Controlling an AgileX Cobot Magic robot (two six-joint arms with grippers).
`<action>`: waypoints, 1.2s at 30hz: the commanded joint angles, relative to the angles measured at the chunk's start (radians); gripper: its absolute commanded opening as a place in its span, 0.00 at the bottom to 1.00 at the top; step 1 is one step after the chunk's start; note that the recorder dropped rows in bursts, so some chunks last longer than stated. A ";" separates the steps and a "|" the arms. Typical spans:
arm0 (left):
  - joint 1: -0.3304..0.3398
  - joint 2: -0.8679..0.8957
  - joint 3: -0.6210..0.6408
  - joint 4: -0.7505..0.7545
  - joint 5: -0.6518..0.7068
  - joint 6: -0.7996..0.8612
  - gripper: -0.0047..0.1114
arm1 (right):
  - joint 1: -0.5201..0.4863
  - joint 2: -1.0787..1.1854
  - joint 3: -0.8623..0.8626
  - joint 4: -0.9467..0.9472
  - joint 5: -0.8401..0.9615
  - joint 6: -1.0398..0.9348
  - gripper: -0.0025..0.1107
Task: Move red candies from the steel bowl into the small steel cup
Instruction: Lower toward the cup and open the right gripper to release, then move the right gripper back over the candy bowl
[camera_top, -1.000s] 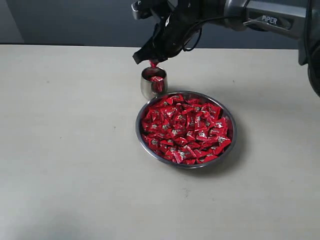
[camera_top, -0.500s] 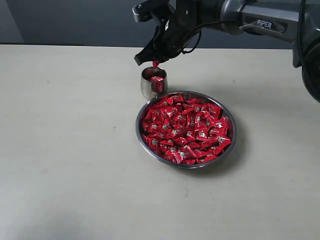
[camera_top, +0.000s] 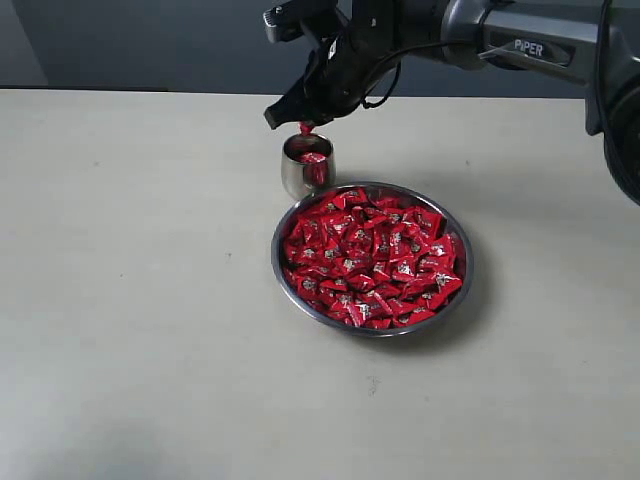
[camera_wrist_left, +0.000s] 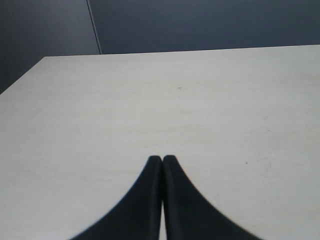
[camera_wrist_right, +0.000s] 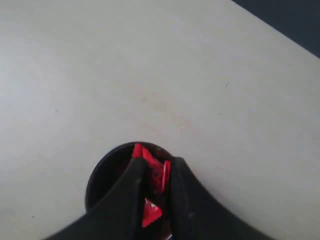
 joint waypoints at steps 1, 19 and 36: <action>-0.005 -0.005 0.005 0.002 -0.008 -0.001 0.04 | 0.001 -0.002 -0.005 0.001 0.035 -0.005 0.01; -0.005 -0.005 0.005 0.002 -0.008 -0.001 0.04 | 0.001 -0.002 -0.005 0.030 0.061 -0.010 0.39; -0.005 -0.005 0.005 0.002 -0.008 -0.001 0.04 | -0.025 -0.148 0.033 0.047 0.117 0.027 0.39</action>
